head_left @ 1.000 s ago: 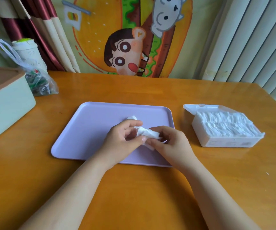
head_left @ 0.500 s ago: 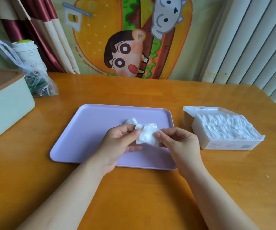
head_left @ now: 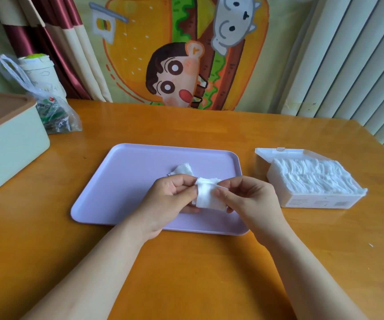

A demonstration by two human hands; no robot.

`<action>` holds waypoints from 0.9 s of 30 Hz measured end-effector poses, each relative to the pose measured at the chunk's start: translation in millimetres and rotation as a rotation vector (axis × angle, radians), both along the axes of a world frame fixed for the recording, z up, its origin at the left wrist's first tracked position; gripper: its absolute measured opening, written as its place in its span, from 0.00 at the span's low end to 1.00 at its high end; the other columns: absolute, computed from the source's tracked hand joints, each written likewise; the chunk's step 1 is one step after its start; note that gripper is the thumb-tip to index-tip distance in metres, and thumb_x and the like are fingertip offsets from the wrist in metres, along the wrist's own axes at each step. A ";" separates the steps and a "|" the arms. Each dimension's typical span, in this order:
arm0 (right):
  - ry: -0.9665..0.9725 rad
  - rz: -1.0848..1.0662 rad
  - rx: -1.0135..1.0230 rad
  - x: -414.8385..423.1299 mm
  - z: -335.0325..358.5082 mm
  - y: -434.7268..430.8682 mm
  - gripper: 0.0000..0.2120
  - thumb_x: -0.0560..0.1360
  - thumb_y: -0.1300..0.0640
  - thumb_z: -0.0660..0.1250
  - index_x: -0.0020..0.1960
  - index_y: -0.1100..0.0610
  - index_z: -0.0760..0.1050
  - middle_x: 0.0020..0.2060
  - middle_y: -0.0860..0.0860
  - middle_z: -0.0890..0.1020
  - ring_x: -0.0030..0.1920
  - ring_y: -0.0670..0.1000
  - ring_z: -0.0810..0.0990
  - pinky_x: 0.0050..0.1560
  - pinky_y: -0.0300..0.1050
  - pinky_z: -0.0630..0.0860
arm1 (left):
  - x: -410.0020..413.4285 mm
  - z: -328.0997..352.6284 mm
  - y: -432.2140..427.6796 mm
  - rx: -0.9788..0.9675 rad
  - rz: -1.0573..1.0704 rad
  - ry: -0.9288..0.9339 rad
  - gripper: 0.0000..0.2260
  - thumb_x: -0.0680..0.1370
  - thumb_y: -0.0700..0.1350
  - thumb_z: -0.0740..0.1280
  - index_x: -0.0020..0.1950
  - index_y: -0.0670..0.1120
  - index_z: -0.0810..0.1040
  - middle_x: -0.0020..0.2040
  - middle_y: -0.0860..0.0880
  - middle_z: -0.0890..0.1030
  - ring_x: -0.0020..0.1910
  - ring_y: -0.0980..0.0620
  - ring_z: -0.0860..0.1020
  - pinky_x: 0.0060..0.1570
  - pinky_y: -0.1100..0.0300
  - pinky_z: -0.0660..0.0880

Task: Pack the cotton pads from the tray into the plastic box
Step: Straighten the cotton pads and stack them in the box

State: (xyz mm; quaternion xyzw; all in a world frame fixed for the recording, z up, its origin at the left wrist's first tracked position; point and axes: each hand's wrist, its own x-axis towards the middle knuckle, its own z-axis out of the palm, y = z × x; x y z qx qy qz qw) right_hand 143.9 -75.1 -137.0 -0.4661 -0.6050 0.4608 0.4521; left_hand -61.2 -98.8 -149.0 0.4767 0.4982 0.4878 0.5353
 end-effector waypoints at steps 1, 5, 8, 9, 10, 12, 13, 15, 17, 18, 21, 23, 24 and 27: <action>-0.001 -0.006 0.001 -0.7 -0.3 0.2 0.04 0.75 0.63 0.78 0.42 0.59 0.85 0.35 0.54 0.86 0.29 0.48 0.79 0.35 0.39 0.78 | -0.3 -0.2 -0.1 0.004 -0.011 0.004 0.09 0.84 0.36 0.66 0.61 0.41 0.84 0.54 0.38 0.87 0.57 0.39 0.85 0.51 0.53 0.84; -0.012 -0.033 0.001 -3.3 -2.3 0.3 0.06 0.75 0.62 0.79 0.40 0.58 0.85 0.32 0.50 0.84 0.29 0.46 0.77 0.33 0.37 0.76 | 0.4 0.8 -0.4 -0.003 -0.055 0.035 0.10 0.83 0.36 0.67 0.62 0.46 0.83 0.53 0.42 0.88 0.56 0.41 0.85 0.54 0.49 0.84; -0.021 -0.057 0.001 -3.6 -5.3 0.6 0.06 0.76 0.60 0.78 0.40 0.57 0.84 0.31 0.49 0.83 0.29 0.45 0.77 0.32 0.37 0.75 | -0.6 3.4 -0.8 -0.019 -0.072 -0.026 0.09 0.82 0.41 0.69 0.61 0.44 0.83 0.55 0.38 0.86 0.57 0.39 0.85 0.53 0.47 0.84; -0.020 -0.063 -0.003 -4.7 -5.8 0.6 0.07 0.76 0.59 0.78 0.41 0.57 0.84 0.31 0.49 0.83 0.30 0.46 0.77 0.32 0.38 0.75 | -1.1 4.1 -0.9 -0.025 -0.085 -0.056 0.11 0.81 0.45 0.71 0.62 0.44 0.83 0.56 0.37 0.85 0.57 0.38 0.84 0.54 0.46 0.84; -0.019 -0.063 -0.005 -5.5 -6.7 0.5 0.07 0.76 0.59 0.78 0.41 0.58 0.84 0.31 0.49 0.83 0.29 0.46 0.77 0.32 0.39 0.76 | -0.8 4.7 -1.2 -0.027 -0.094 -0.064 0.14 0.79 0.48 0.72 0.62 0.44 0.83 0.57 0.37 0.85 0.58 0.39 0.84 0.54 0.45 0.84; -0.020 -0.048 -0.003 -7.2 -8.7 0.6 0.07 0.76 0.59 0.78 0.40 0.58 0.83 0.31 0.50 0.83 0.29 0.47 0.77 0.32 0.40 0.76 | 1.7 4.4 -0.9 -0.004 -0.085 -0.014 0.14 0.77 0.46 0.75 0.61 0.44 0.83 0.55 0.40 0.87 0.56 0.43 0.85 0.52 0.50 0.84; -0.018 -0.042 -0.006 -8.3 -9.1 0.4 0.08 0.76 0.59 0.78 0.40 0.58 0.83 0.31 0.50 0.83 0.29 0.48 0.77 0.32 0.40 0.76 | 3.0 3.1 -0.3 0.014 -0.065 0.018 0.11 0.77 0.42 0.75 0.59 0.44 0.83 0.53 0.42 0.87 0.54 0.47 0.86 0.49 0.54 0.83; -0.019 -0.041 -0.007 -8.7 -11.6 0.9 0.07 0.75 0.59 0.78 0.41 0.58 0.83 0.31 0.50 0.83 0.30 0.48 0.78 0.33 0.41 0.76 | 4.5 1.2 -0.1 0.040 -0.026 0.058 0.08 0.80 0.36 0.72 0.57 0.45 0.83 0.50 0.44 0.88 0.50 0.51 0.86 0.46 0.60 0.81; -0.029 -0.048 0.001 -9.3 -12.4 2.4 0.05 0.75 0.58 0.79 0.45 0.56 0.83 0.36 0.48 0.85 0.33 0.47 0.80 0.36 0.41 0.77 | 3.7 0.5 -0.3 0.051 -0.024 0.068 0.08 0.82 0.36 0.68 0.58 0.45 0.83 0.51 0.46 0.89 0.52 0.50 0.86 0.47 0.57 0.83; -0.044 -0.043 0.001 -9.3 -12.8 3.6 0.05 0.75 0.57 0.79 0.50 0.53 0.84 0.41 0.46 0.86 0.37 0.45 0.81 0.40 0.40 0.78 | 2.8 0.9 -0.1 0.051 -0.026 0.063 0.08 0.83 0.36 0.67 0.59 0.44 0.83 0.52 0.46 0.88 0.54 0.48 0.86 0.49 0.54 0.84; -0.037 0.062 -0.072 -6.2 -16.4 7.3 0.19 0.76 0.51 0.79 0.66 0.48 0.81 0.56 0.46 0.86 0.55 0.46 0.85 0.55 0.45 0.84 | 2.8 2.9 -0.6 0.048 -0.046 0.028 0.09 0.84 0.37 0.65 0.62 0.43 0.82 0.55 0.45 0.88 0.58 0.43 0.85 0.53 0.50 0.84; 0.020 0.137 -0.104 -5.0 -16.9 7.3 0.10 0.78 0.52 0.76 0.59 0.52 0.84 0.52 0.50 0.88 0.54 0.54 0.87 0.56 0.53 0.83 | 5.1 5.7 -1.7 0.049 -0.060 0.026 0.09 0.84 0.37 0.66 0.62 0.43 0.82 0.55 0.44 0.88 0.57 0.43 0.85 0.54 0.49 0.84; 0.038 0.124 -0.084 -5.2 -16.9 7.5 0.04 0.79 0.54 0.76 0.53 0.53 0.85 0.48 0.51 0.89 0.50 0.54 0.87 0.52 0.53 0.82 | 5.4 7.3 -1.1 0.051 -0.039 0.040 0.09 0.84 0.37 0.66 0.62 0.44 0.82 0.54 0.44 0.88 0.56 0.42 0.85 0.54 0.48 0.84; 0.005 -0.089 0.030 -5.7 -20.3 9.0 0.04 0.78 0.56 0.76 0.45 0.53 0.83 0.40 0.47 0.87 0.40 0.44 0.83 0.43 0.39 0.76 | -3.1 3.9 8.3 0.112 0.190 0.203 0.09 0.83 0.37 0.66 0.57 0.47 0.84 0.51 0.50 0.88 0.53 0.49 0.86 0.55 0.49 0.84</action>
